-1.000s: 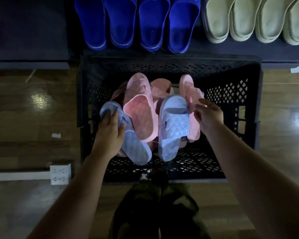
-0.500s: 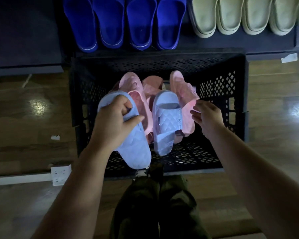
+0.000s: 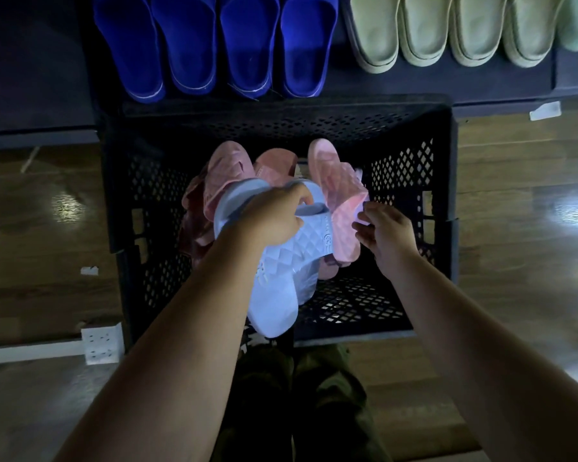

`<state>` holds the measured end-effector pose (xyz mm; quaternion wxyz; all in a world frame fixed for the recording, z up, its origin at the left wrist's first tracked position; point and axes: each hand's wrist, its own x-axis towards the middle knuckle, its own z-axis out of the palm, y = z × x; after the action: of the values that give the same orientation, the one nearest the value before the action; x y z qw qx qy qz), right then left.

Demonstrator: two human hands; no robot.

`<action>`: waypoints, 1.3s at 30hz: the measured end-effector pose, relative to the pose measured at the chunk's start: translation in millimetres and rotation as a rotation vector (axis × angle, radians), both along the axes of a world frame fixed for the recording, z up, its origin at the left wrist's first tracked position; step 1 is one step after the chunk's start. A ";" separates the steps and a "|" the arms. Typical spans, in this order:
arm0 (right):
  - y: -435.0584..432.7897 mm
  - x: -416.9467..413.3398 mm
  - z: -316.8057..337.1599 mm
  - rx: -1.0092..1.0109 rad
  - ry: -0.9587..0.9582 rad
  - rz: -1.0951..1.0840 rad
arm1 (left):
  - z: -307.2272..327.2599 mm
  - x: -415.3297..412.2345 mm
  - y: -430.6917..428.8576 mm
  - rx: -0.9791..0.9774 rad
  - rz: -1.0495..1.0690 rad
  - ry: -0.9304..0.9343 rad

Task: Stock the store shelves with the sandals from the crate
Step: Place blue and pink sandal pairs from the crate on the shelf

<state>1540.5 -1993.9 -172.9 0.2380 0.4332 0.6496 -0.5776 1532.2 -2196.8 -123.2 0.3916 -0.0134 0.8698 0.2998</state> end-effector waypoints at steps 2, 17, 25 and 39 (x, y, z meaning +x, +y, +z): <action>-1.5 -1.0 0.0 -0.019 0.014 0.003 | -8.2 -6.5 -3.6 0.061 0.012 -0.124; -40.7 -24.3 4.7 -0.209 0.042 -0.229 | 28.6 43.8 -52.3 0.209 0.232 0.102; -106.7 -8.1 45.5 -0.233 0.124 -0.139 | 62.7 105.7 -137.4 0.255 0.679 0.123; -127.6 -48.0 37.7 0.478 0.224 0.742 | 41.8 133.4 -206.0 0.150 0.621 0.014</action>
<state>1492.5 -2121.4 -135.1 0.2505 0.1490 0.8977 -0.3304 1665.6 -2402.7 -81.4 0.2754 -0.2475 0.8021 0.4685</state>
